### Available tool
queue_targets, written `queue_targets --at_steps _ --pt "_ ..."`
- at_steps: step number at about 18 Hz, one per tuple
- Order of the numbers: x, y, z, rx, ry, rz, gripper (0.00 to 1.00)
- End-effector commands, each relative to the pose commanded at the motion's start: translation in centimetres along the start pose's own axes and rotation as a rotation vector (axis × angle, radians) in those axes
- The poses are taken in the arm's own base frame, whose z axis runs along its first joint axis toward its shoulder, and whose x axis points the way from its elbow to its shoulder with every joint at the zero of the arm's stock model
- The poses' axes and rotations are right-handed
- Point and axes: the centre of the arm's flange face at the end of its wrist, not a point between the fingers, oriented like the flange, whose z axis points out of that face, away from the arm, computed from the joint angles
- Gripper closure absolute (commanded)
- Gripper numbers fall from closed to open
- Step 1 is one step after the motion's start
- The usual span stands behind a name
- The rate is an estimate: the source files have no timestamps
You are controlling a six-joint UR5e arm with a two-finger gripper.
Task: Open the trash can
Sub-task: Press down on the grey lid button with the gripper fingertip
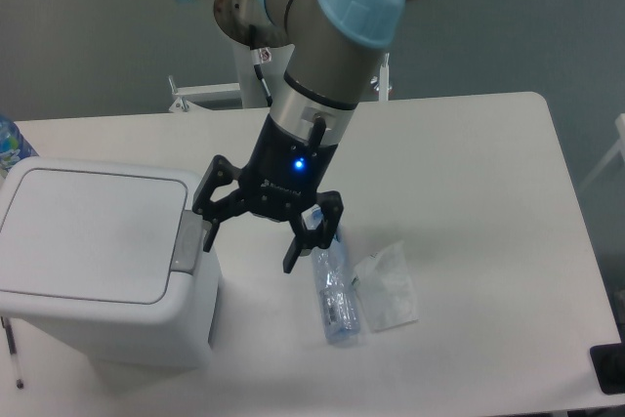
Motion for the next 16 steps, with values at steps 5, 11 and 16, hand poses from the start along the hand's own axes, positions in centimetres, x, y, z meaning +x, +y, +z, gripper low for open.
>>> queue_targets --at_steps 5,11,16 --pt "0.0 0.3 0.5 -0.010 0.004 -0.004 0.00" --pt "-0.2 0.6 0.9 -0.017 0.007 -0.009 0.00" --pt "-0.4 0.7 1.2 -0.022 0.007 -0.011 0.00"
